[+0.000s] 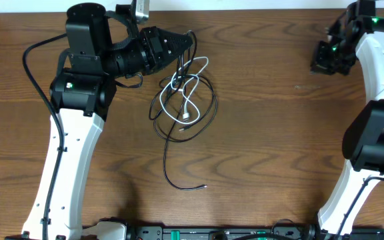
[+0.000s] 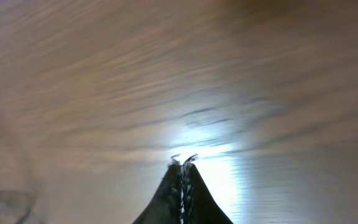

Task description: Untangle cables

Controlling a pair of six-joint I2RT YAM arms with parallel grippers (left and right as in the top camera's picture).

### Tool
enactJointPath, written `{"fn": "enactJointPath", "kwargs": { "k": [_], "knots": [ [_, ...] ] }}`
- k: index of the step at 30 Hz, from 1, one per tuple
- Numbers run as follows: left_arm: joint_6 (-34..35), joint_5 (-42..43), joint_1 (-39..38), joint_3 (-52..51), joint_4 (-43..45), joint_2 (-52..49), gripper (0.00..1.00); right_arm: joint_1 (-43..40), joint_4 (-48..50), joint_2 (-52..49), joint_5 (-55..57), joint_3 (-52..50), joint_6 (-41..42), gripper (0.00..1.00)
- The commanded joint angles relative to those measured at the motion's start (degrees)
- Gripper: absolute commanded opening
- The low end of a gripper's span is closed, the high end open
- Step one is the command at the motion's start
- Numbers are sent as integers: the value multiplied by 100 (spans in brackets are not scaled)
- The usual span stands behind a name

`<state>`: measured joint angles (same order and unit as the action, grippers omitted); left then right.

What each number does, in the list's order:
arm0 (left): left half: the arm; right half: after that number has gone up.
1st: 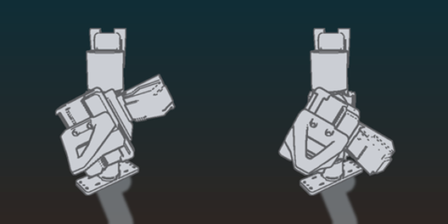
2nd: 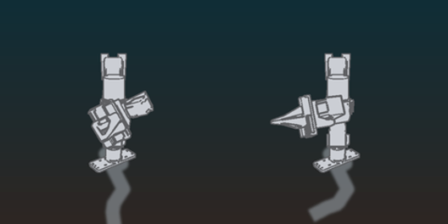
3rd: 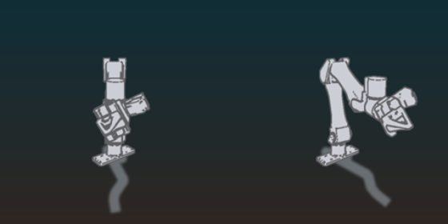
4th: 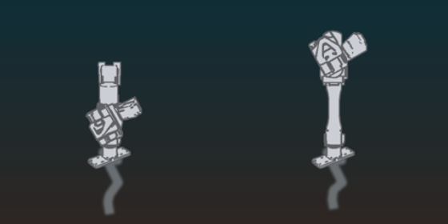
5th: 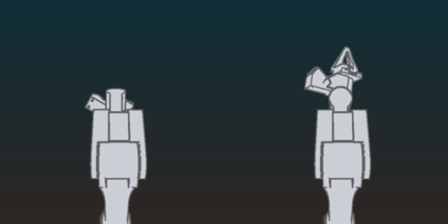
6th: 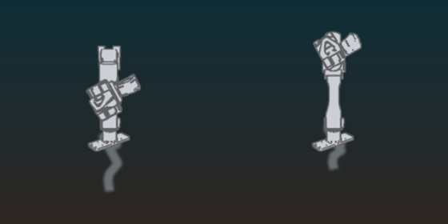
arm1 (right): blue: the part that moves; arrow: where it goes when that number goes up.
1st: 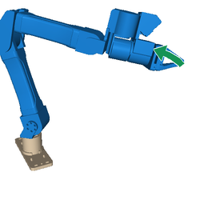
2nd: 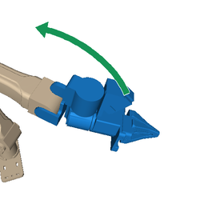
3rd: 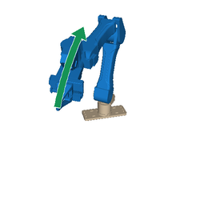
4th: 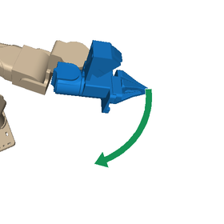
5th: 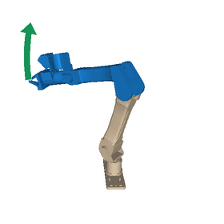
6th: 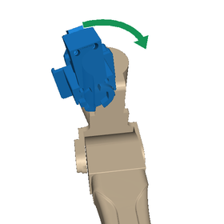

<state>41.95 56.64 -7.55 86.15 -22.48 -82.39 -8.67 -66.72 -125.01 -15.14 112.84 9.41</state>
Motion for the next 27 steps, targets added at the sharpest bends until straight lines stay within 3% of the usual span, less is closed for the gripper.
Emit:
{"fn": "enactJointPath", "kwargs": {
  "k": [1, 4, 9, 13, 22, 27],
  "knots": [
    [-142, 24, 13, 20, 26, 79, 11, 282, -129, -57, -1663, 33, -1058, 1],
    [-142, -57, 13, 20, 24, 79, 11, 450, -308, -57, -2256, 33, -1456, 4],
    [-142, -85, 13, 20, 26, 79, 11, 695, -662, -57, -2544, 33, -1788, 18],
    [-136, -328, 13, 20, 26, 79, 11, 1001, -914, -57, -2876, 33, -2164, 47],
    [247, -824, 13, 20, 26, 79, 10, 1690, -935, -57, -3200, 33, -2297, 52],
    [540, -1099, 13, 20, 28, 79, 10, 2205, -852, -59, -3193, 28, -1904, 54]
  ]
}}
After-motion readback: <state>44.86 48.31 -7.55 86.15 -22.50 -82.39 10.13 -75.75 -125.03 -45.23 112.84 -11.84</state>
